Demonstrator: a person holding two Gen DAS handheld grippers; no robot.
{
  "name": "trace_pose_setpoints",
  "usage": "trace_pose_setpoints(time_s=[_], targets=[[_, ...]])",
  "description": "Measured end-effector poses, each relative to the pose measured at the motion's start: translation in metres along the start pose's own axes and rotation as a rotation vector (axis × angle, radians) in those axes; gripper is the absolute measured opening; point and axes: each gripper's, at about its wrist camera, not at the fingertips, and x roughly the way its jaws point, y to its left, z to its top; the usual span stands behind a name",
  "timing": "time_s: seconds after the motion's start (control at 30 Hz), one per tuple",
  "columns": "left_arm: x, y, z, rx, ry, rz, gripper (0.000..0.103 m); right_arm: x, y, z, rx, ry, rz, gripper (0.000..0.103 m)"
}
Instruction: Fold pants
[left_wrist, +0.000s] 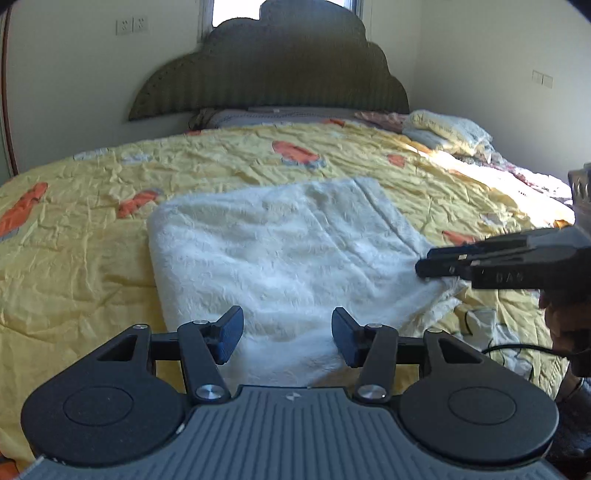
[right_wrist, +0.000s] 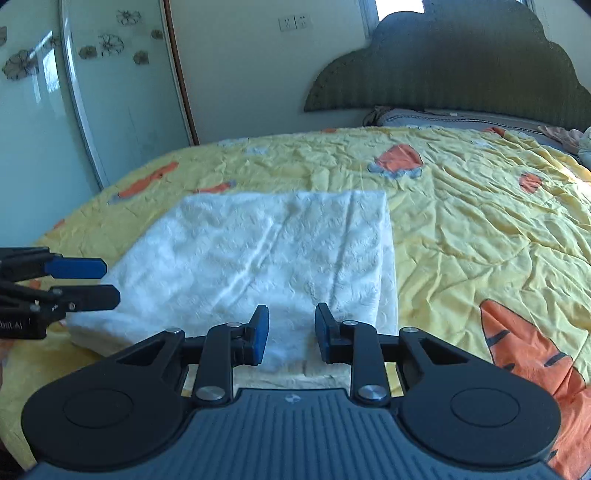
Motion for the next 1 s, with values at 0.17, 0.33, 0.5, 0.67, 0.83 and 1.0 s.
trace_pose_setpoints(time_s=[0.17,0.33,0.5,0.67,0.83,1.0], targets=[[-0.012,-0.013,-0.001,0.057,-0.070,0.050,0.059,-0.024,0.010,0.004,-0.041,-0.041,0.003,0.027],[-0.009,-0.010,0.008,0.000,-0.054,0.097,0.062,-0.009,0.012,-0.004,-0.105,0.011,-0.076,0.027],[-0.005,-0.020,0.001,-0.004,-0.009,0.067,0.064,-0.022,0.024,0.003,-0.132,-0.042,-0.031,0.034],[-0.017,-0.014,-0.001,-0.038,-0.060,0.062,0.069,-0.014,0.017,-0.004,-0.131,0.005,-0.045,0.039],[-0.013,0.036,0.014,-0.153,-0.073,0.162,0.082,-0.019,-0.025,0.018,0.043,-0.085,0.023,0.066],[0.017,0.105,0.018,-0.431,0.064,-0.019,0.083,0.023,-0.077,0.026,0.212,0.025,0.142,0.069]])
